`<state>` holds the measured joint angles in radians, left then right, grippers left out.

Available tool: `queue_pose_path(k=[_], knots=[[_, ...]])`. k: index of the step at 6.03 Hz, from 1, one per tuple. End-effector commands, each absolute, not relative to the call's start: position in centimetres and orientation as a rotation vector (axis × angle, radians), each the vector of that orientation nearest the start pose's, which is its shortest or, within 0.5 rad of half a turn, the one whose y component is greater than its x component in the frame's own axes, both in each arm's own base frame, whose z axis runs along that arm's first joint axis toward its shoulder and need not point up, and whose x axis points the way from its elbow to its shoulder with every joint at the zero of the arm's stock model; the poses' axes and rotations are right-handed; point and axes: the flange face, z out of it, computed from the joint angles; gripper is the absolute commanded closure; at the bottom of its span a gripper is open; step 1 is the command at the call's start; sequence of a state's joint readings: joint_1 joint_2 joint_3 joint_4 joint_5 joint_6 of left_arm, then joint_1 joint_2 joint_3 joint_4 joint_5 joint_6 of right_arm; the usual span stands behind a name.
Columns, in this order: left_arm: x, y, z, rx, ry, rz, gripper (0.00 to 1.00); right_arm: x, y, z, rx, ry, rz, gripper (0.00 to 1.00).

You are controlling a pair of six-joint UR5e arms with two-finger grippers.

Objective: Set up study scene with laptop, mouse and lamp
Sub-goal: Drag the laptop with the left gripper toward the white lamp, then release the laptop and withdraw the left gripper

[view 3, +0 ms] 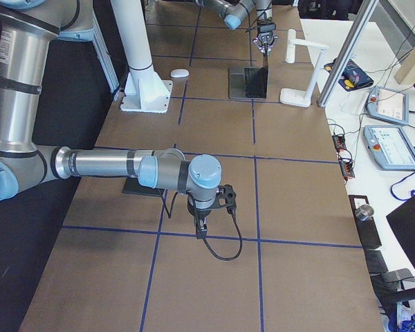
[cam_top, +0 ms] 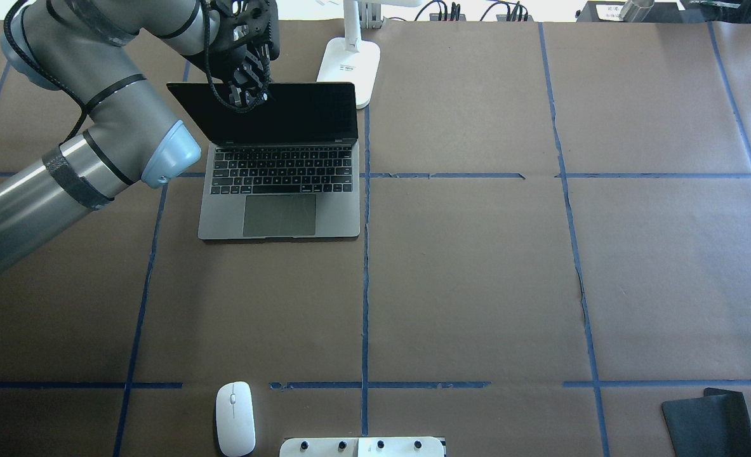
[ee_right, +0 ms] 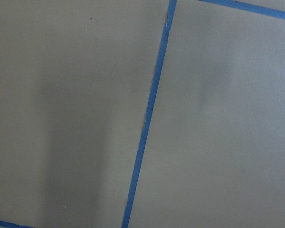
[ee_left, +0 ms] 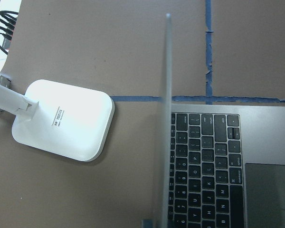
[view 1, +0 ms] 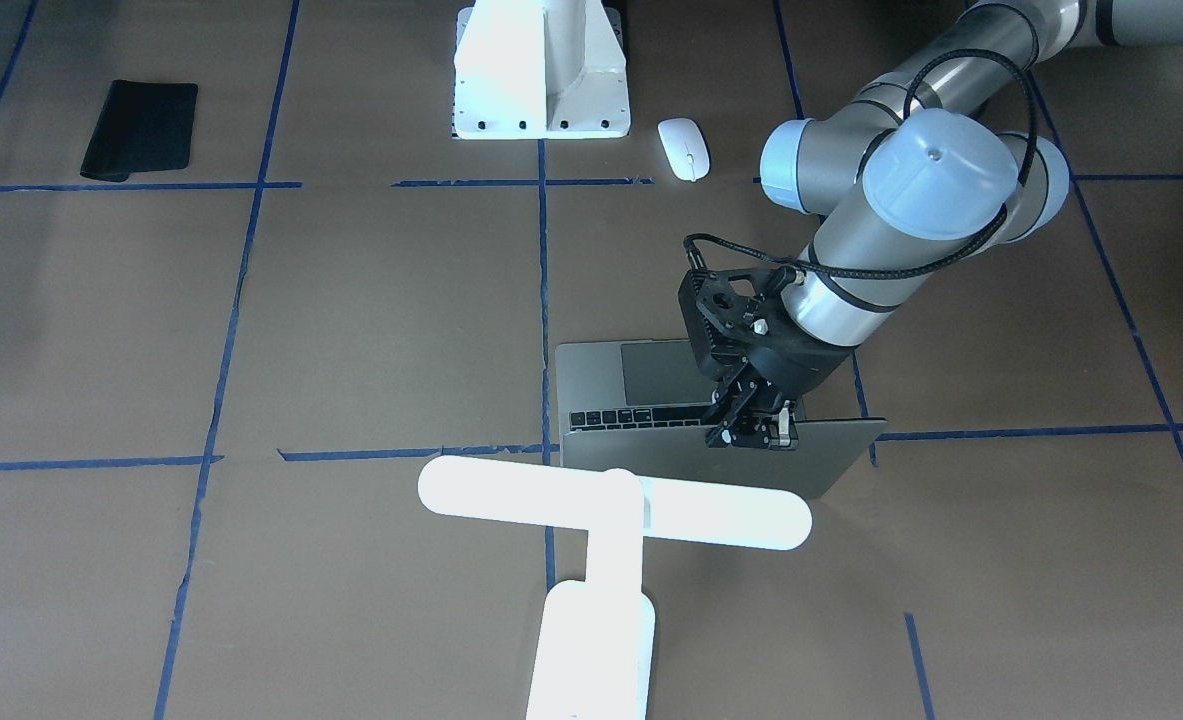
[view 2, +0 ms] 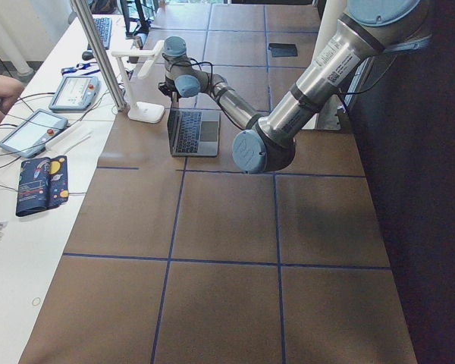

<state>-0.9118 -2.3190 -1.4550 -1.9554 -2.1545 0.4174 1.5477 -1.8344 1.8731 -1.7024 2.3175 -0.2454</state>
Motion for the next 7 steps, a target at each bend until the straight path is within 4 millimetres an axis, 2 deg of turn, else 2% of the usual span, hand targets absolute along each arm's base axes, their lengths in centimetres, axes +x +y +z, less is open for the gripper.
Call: queue_pose_path(k=[1, 2, 3, 4, 5, 6, 7], knots=[[35.8, -62.4, 18.6, 1.031, 0.683, 1.238, 0.45, 5.7, -37.5, 64.0, -0.006, -0.753, -0.221, 0.00], [33.5, -61.5, 19.4, 1.034, 0.674, 1.222, 0.45, 5.7, -37.5, 64.0, -0.006, -0.753, -0.221, 0.00], [30.7, -60.0, 20.8, 0.941, 0.740, 1.205, 0.41, 5.7, -37.5, 64.0, -0.004, -0.753, -0.221, 0.00], [26.6, -58.8, 21.7, 0.806, 0.778, 1.155, 0.30, 5.6, -37.5, 63.9, -0.003, -0.753, -0.223, 0.00], [24.2, -55.6, 24.5, 0.720, 0.777, 1.126, 0.26, 5.7, -37.6, 63.9, -0.004, -0.752, -0.223, 0.00], [21.2, -53.3, 27.0, 0.636, 0.761, 1.079, 0.27, 5.7, -37.6, 63.7, -0.003, -0.751, -0.216, 0.00], [17.7, -52.8, 32.6, 0.527, 0.750, 1.005, 0.17, 5.6, -37.9, 63.3, 0.009, -0.750, -0.224, 0.00]])
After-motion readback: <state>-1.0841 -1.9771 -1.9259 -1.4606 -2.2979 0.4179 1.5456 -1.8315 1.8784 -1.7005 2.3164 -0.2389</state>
